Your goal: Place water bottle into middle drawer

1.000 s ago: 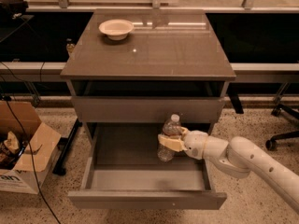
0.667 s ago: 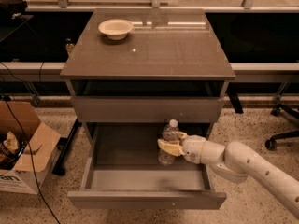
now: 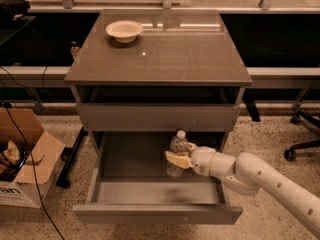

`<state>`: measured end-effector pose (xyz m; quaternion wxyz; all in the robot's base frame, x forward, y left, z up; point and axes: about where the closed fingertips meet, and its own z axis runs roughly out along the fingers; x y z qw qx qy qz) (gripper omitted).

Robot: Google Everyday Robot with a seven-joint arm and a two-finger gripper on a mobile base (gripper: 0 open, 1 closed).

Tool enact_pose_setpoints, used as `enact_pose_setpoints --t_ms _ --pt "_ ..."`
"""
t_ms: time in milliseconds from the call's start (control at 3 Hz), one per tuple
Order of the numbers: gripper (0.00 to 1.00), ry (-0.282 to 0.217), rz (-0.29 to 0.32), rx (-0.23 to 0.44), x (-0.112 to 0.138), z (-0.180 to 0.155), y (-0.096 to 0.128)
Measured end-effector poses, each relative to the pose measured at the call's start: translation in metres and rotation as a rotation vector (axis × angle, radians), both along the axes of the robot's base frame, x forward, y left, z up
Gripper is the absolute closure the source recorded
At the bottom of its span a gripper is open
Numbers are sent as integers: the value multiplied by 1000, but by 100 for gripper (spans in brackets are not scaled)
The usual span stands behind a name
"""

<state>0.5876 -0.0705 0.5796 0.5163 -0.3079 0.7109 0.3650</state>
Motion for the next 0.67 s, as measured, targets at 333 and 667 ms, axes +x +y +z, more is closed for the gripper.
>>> enact_pose_setpoints --t_ms 333,667 --pt "100 -28 21 -7 8 -14 11" --pt "100 -52 46 -20 17 -32 20"
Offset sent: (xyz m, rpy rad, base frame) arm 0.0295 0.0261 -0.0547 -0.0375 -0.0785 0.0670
